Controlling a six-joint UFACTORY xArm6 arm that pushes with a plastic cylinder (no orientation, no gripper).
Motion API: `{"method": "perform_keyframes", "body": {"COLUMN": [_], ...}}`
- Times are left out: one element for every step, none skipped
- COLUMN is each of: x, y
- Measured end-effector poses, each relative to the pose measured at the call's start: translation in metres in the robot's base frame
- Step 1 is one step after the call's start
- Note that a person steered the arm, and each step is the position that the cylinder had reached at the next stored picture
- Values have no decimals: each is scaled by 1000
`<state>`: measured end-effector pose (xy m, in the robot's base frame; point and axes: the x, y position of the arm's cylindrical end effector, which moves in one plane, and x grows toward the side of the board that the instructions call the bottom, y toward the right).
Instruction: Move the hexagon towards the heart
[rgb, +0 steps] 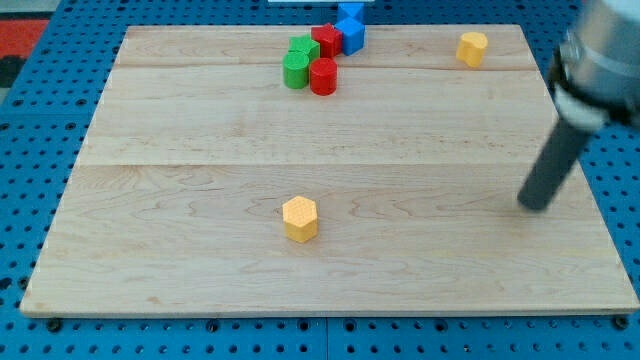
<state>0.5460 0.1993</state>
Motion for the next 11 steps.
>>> {"method": "perform_keyframes", "body": {"x": [54, 60, 16, 3, -13, -55, -126, -95, -138, -177, -199], "y": [-152, -205, -208, -246, -250, -235, -209, -225, -263, -195, -108]}}
